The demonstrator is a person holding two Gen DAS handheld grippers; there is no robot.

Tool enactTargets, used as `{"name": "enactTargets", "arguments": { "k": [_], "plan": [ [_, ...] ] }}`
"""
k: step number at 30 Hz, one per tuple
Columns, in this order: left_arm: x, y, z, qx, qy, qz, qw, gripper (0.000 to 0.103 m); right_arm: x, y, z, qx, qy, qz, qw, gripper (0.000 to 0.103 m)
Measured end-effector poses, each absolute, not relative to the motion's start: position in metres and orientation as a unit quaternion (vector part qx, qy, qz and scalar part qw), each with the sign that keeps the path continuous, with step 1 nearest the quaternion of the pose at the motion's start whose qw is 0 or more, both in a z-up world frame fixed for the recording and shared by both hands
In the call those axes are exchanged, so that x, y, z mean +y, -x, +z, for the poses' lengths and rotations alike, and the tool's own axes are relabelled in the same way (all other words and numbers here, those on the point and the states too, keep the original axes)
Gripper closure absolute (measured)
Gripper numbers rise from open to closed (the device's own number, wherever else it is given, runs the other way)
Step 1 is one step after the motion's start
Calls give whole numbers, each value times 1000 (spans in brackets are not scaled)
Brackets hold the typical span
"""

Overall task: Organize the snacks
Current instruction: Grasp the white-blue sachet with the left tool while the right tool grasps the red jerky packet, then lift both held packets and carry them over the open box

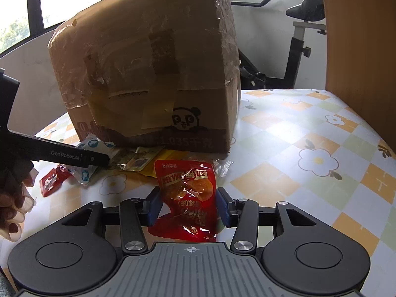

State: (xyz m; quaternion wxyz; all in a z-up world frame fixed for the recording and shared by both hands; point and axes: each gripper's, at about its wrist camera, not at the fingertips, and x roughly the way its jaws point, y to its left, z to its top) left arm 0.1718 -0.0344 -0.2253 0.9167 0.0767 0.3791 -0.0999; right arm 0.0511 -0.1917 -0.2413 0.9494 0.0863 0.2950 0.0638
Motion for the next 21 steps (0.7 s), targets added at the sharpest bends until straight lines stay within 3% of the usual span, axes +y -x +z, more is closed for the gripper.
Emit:
{"name": "enactTargets", "arguments": {
  "k": [5, 14, 21],
  "plan": [
    [-32, -159, -224, 363, -62, -89, 925, 52, -194, -51, -241, 296, -94, 65, 948, 60],
    [-7, -108, -220, 354, 20, -50, 934, 52, -193, -53, -242, 299, -95, 65, 947, 60],
    [3, -110, -223, 356, 42, -40, 933, 52, -190, -53, -241, 301, -87, 64, 948, 60]
  ]
}}
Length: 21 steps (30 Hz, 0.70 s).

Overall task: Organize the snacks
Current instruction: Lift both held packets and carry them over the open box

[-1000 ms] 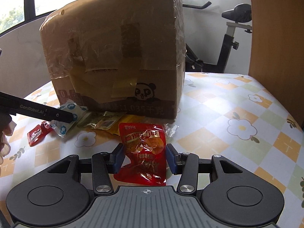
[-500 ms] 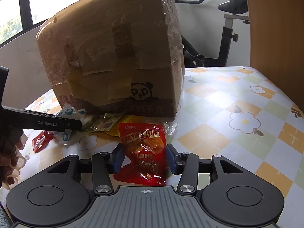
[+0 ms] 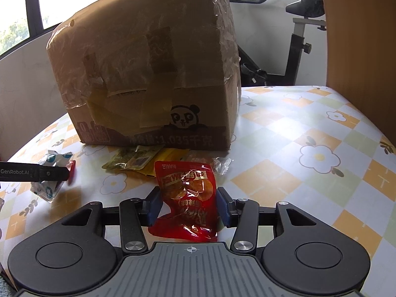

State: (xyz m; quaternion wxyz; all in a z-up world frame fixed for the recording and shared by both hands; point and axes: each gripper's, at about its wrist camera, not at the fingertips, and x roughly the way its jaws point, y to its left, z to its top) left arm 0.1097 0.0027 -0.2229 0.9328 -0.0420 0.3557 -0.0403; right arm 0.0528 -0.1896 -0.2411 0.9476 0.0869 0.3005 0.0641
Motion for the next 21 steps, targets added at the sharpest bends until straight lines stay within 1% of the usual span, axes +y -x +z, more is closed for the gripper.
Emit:
{"name": "enactTargets", "arguments": {
  "k": [13, 16, 21],
  "plan": [
    [-2, -86, -197, 334, 29, -66, 940, 52, -181, -46, -236, 293, -64, 49, 953, 60],
    [-1, -80, -182, 311, 24, -69, 948, 52, -182, -41, -229, 291, -74, 49, 953, 60],
    [1, -74, -152, 266, 20, -68, 961, 52, -184, -30, -199, 258, -62, 50, 963, 60]
  ]
}}
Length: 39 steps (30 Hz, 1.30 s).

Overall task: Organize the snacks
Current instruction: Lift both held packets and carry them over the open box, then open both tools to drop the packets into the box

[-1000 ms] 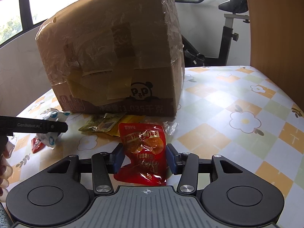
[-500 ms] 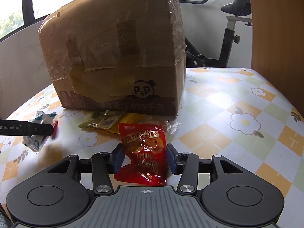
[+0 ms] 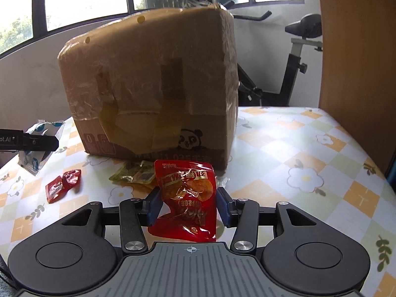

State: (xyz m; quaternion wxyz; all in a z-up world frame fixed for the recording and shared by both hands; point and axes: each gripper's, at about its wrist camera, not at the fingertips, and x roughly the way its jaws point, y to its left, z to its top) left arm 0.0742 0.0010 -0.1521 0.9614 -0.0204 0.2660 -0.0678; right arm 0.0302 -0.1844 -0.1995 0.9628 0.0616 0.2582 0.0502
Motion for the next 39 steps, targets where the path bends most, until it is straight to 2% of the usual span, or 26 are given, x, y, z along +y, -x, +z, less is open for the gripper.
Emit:
{"name": "enactTargets", "arguments": {
  "k": [10, 21, 26, 34, 36, 38, 39],
  "plan": [
    [-4, -75, -75, 173, 17, -97, 980, 52, -195, -33, -110, 162, -38, 67, 984, 60],
    [-12, -106, -20, 118, 13, -114, 986, 52, -208, -74, -31, 86, -33, 85, 992, 60],
    [-19, -147, -15, 126, 3, -113, 986, 52, -202, -114, -20, 85, -16, 86, 993, 60],
    [-19, -201, -31, 159, -20, -92, 983, 52, -187, -184, -37, 128, -10, 67, 989, 57],
    [-19, -208, -36, 162, -32, -92, 982, 47, -184, -192, -43, 142, -7, 63, 988, 56],
    [-18, -210, -38, 159, -44, -89, 982, 25, -183, -194, -47, 147, -6, 57, 988, 50],
    [-17, -208, -39, 155, -48, -88, 983, 21, -184, -193, -49, 149, -9, 58, 987, 47]
  ]
}}
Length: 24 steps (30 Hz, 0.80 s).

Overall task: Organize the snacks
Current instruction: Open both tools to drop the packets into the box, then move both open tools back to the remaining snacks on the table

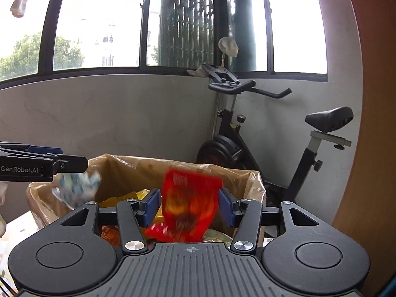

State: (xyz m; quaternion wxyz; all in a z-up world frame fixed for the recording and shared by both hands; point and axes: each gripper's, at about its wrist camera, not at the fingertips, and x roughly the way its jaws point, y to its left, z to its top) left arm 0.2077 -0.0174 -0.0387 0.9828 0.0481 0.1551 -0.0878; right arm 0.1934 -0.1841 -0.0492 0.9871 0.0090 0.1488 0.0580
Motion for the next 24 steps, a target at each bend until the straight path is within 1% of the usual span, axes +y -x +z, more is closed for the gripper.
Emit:
{"name": "enactTargets", "arguments": {
  "k": [1, 2, 10, 17, 24],
  "plan": [
    [-16, -205, -39, 148, -52, -89, 984, 17, -186, -191, -51, 147, -13, 60, 987, 43],
    [-15, -202, -40, 144, -54, -89, 984, 16, -187, -188, -51, 140, -16, 61, 988, 43],
    [14, -180, -39, 179, -37, -93, 979, 15, -202, -138, -53, 106, -22, 80, 991, 42],
    [44, -144, -58, 179, -36, -70, 981, 15, -221, -100, -74, 86, -45, 53, 994, 42],
    [68, -129, -100, 225, -12, -45, 973, 16, -233, -88, -121, 122, -73, 12, 990, 42]
  ]
}}
